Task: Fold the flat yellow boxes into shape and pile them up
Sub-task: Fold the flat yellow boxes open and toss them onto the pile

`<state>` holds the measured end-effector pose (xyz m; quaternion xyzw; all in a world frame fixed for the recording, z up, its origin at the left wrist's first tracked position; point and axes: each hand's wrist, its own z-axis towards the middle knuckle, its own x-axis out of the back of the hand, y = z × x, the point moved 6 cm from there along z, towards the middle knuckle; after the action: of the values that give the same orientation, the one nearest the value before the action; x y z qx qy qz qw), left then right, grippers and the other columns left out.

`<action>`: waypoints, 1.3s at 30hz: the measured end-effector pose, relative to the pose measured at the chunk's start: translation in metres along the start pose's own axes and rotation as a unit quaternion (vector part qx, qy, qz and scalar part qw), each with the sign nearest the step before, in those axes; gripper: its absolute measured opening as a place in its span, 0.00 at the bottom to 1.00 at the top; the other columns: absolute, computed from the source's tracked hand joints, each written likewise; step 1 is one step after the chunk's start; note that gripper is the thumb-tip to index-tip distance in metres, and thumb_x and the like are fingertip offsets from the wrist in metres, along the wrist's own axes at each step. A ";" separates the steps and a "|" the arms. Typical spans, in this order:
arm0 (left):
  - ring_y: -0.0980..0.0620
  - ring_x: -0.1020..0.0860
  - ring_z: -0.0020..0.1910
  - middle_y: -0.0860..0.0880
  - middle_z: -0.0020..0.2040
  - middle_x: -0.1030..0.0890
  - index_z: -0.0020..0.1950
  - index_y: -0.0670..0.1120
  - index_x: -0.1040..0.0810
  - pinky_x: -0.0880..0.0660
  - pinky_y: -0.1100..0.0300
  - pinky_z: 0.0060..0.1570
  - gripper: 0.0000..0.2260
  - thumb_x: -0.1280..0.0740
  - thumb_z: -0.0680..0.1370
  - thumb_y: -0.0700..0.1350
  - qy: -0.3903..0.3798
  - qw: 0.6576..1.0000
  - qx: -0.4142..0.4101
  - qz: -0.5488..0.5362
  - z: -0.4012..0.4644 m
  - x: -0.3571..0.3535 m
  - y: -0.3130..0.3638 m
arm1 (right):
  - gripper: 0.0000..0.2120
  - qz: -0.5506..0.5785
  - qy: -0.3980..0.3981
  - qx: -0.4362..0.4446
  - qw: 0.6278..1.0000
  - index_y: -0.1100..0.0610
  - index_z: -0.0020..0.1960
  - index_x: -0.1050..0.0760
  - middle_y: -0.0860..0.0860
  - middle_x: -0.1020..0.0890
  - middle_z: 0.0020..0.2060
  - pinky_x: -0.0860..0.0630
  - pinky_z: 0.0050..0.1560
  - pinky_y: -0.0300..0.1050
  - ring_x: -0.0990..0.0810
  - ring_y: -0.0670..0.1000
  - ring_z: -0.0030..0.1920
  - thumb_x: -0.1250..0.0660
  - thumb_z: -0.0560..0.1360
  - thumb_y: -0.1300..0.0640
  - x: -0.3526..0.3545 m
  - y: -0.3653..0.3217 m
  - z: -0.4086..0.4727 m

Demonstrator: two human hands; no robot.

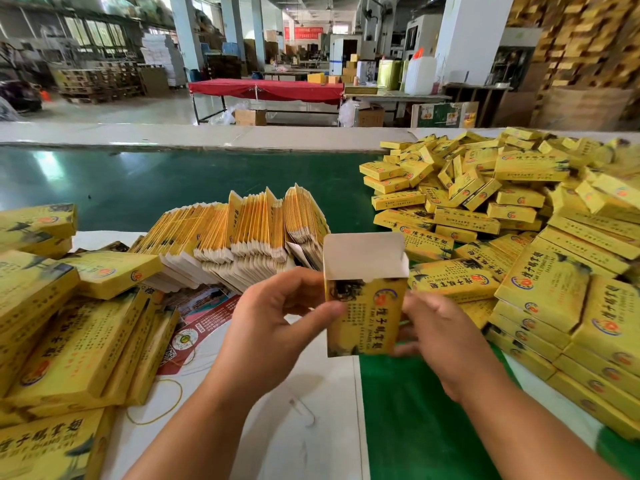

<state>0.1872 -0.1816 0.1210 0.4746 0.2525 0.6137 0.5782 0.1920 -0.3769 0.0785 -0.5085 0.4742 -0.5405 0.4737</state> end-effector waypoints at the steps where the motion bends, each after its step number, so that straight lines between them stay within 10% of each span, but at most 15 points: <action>1: 0.52 0.17 0.49 0.55 0.47 0.15 0.50 0.57 0.18 0.18 0.51 0.50 0.09 0.28 0.71 0.57 0.002 1.000 0.024 -0.004 0.000 0.001 -0.005 | 0.15 0.003 0.006 0.049 0.999 0.49 0.44 0.17 0.52 0.14 0.42 0.20 0.34 0.40 0.14 0.49 0.41 0.40 0.81 0.48 0.003 -0.006 0.001; 12: 0.60 0.19 0.50 0.62 0.50 0.18 0.56 0.59 0.26 0.21 0.66 0.47 0.19 0.27 0.67 0.54 0.035 0.998 0.050 0.035 -0.001 -0.005 -0.018 | 0.14 -0.061 -0.027 0.186 0.980 0.43 0.53 0.28 0.44 0.14 0.46 0.21 0.46 0.36 0.15 0.45 0.48 0.28 0.70 0.49 0.000 -0.020 -0.005; 27: 0.45 0.18 0.51 0.54 0.50 0.17 0.55 0.57 0.22 0.19 0.50 0.51 0.14 0.27 0.71 0.48 0.053 0.998 -0.038 -0.004 0.001 0.004 -0.016 | 0.15 -0.139 0.000 0.309 0.941 0.44 0.55 0.26 0.42 0.18 0.49 0.21 0.48 0.33 0.16 0.44 0.47 0.27 0.71 0.51 -0.002 -0.034 -0.015; 39: 0.51 0.19 0.50 0.60 0.53 0.19 0.60 0.52 0.23 0.20 0.54 0.47 0.14 0.30 0.75 0.48 0.022 0.994 -0.082 0.072 0.001 -0.001 -0.009 | 0.04 -0.202 -0.019 0.307 0.930 0.54 0.46 0.23 0.43 0.17 0.39 0.20 0.38 0.36 0.17 0.43 0.43 0.31 0.74 0.54 -0.004 -0.033 -0.013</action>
<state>0.1923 -0.1811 0.1136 0.4289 0.1797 0.6827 0.5636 0.1782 -0.3693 0.1103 -0.4334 0.1636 -0.7343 0.4962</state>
